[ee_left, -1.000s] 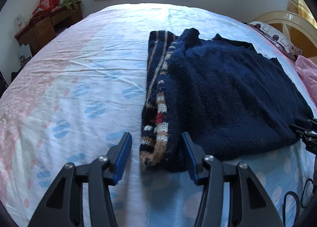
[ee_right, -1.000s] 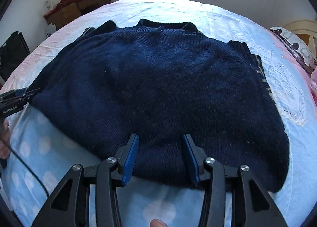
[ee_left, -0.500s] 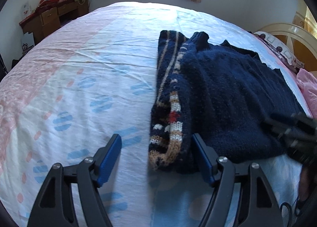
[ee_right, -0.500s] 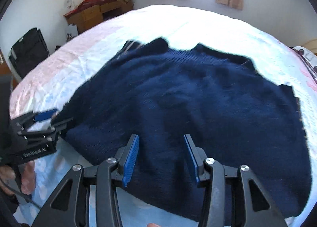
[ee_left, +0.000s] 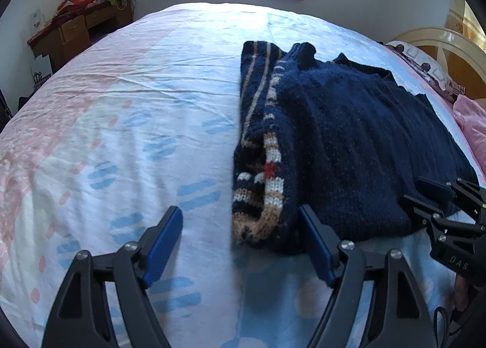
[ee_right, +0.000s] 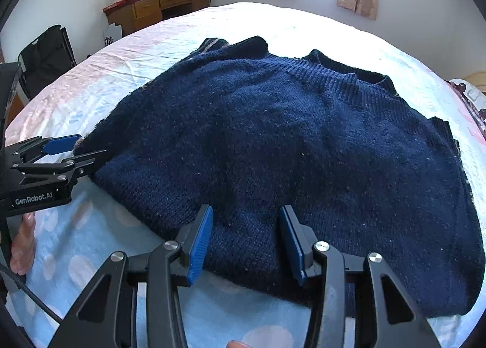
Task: Fold small clothes
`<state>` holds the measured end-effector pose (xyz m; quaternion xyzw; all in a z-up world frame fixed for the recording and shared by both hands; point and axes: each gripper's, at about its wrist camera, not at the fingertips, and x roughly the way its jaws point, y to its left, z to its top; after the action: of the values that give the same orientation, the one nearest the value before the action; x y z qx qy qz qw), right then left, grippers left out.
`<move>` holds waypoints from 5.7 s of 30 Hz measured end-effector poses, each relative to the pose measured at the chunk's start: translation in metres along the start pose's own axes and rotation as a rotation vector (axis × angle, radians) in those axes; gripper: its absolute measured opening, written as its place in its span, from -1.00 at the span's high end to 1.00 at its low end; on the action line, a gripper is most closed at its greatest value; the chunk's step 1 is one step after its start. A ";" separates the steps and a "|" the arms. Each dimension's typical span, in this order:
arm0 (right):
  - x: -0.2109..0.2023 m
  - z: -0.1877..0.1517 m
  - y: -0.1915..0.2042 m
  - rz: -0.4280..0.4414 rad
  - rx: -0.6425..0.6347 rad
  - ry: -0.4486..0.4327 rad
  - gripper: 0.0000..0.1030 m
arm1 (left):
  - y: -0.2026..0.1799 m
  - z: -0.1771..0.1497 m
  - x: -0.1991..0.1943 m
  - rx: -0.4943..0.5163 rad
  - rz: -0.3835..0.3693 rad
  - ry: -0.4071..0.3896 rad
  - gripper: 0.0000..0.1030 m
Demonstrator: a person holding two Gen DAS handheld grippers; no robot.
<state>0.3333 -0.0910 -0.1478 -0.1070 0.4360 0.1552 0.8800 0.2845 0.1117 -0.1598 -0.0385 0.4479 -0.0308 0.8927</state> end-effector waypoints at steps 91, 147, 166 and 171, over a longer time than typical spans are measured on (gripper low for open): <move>0.013 0.037 0.131 0.087 -0.329 -0.080 0.63 | 0.030 0.162 0.121 0.020 -0.527 0.156 0.00; -0.143 -0.108 -0.221 -0.001 0.431 -0.324 0.86 | -0.324 0.182 0.056 0.253 -0.697 0.073 0.76; -0.133 -0.153 -0.256 0.093 0.676 -0.231 0.62 | -0.308 0.149 -0.005 0.440 -0.548 -0.093 -0.57; -0.162 -0.156 -0.269 -0.013 0.721 -0.309 0.00 | -0.263 0.110 -0.005 0.499 -0.363 -0.136 -0.60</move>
<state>0.2248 -0.4210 -0.0965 0.2308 0.3241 0.0010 0.9174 0.3638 -0.1454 -0.0649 0.1007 0.3515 -0.2959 0.8825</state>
